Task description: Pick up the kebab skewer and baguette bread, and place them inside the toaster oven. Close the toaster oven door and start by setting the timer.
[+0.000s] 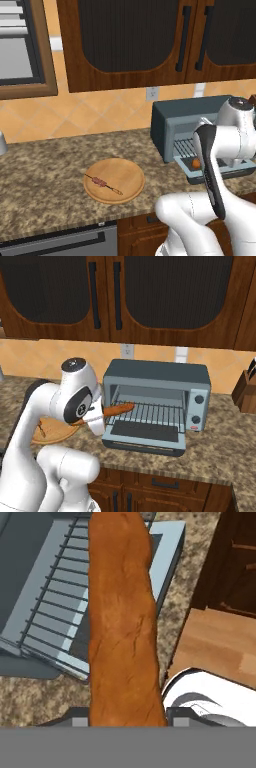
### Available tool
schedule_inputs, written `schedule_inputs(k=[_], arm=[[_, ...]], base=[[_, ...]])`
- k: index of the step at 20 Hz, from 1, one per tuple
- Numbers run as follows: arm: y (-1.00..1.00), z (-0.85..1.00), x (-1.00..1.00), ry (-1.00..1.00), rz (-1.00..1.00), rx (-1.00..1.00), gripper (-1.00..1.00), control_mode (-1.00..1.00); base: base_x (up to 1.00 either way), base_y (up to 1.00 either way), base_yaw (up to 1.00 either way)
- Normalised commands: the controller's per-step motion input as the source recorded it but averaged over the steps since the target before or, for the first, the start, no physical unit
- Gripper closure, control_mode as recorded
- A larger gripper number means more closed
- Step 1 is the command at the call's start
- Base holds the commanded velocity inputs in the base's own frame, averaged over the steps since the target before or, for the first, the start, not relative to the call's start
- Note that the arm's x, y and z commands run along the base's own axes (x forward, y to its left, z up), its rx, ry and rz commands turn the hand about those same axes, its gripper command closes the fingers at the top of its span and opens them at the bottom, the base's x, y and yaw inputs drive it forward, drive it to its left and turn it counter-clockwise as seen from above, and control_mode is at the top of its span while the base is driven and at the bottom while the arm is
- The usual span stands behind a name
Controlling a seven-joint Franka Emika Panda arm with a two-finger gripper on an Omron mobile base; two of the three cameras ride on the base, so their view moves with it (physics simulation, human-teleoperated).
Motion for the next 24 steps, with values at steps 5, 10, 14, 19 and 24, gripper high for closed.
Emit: schedule_inputs(k=[5, 10, 14, 19, 24], arm=[[-0.73, 0.01, 0.21, -0.23, -0.02, 0.15, 1.0, -1.0], [-0.34, 0.0, 0.57, -0.14, 0.0, 0.13, 1.0, -1.0], [-0.37, -0.11, 0.2, -0.2, 0.0, 0.07, 1.0, -1.0], [-0.09, -0.41, 0.38, -0.09, -0.13, 0.0, 1.0, -1.0], [0.0, -0.36, 0.47, -0.09, -0.19, 0.0, 1.0, -1.0]], base=[[0.0, 0.0, 0.0], [0.0, 0.0, 0.0], [0.0, 0.0, 0.0], [0.0, 0.0, 0.0], [0.0, 0.0, 0.0]])
